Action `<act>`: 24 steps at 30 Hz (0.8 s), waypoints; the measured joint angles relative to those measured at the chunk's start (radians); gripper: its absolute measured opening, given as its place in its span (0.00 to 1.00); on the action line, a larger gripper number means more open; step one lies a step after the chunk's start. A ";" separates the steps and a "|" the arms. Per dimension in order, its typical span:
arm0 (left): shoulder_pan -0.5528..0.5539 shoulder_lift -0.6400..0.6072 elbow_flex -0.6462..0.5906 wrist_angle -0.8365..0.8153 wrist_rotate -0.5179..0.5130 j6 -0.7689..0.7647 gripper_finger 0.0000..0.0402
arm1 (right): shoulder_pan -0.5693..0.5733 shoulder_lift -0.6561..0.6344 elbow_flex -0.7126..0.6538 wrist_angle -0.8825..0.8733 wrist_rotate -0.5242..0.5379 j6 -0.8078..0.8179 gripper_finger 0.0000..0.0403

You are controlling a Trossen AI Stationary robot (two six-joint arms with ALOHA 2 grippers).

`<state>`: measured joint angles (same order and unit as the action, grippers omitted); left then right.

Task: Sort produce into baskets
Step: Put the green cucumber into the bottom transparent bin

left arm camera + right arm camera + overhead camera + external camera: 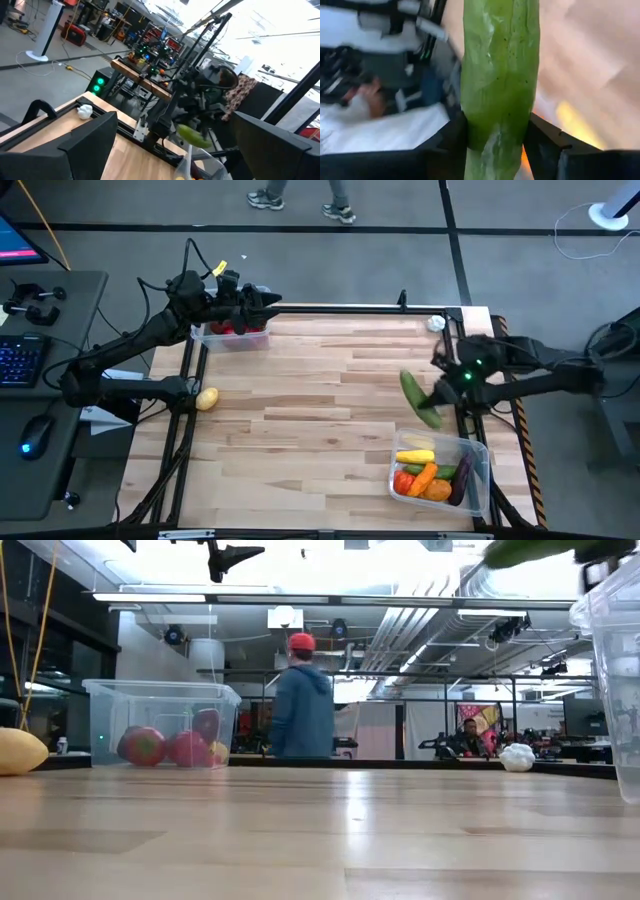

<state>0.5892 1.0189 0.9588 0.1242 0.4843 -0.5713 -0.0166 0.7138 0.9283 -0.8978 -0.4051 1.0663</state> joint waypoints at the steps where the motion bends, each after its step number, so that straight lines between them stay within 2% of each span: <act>1: 0.000 0.000 0.000 0.000 0.000 0.000 0.93 | 0.042 -0.005 0.000 0.002 -0.014 0.059 0.36; 7: 0.000 0.000 0.000 0.000 0.001 0.000 0.93 | 0.269 0.026 0.000 0.001 -0.157 0.262 0.36; 11: 0.000 0.000 0.000 0.000 0.002 0.000 0.93 | 0.378 0.067 0.000 -0.026 -0.172 0.288 0.38; 17: 0.000 0.000 0.000 0.000 0.002 0.000 0.93 | 0.446 0.170 0.000 -0.065 -0.168 0.288 0.44; 24: 0.000 0.000 0.000 0.000 0.003 0.000 0.93 | 0.465 0.276 0.000 -0.063 -0.199 0.288 0.59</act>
<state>0.5892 1.0187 0.9588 0.1238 0.4868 -0.5713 0.4482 0.9900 0.9283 -0.9606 -0.6040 1.3547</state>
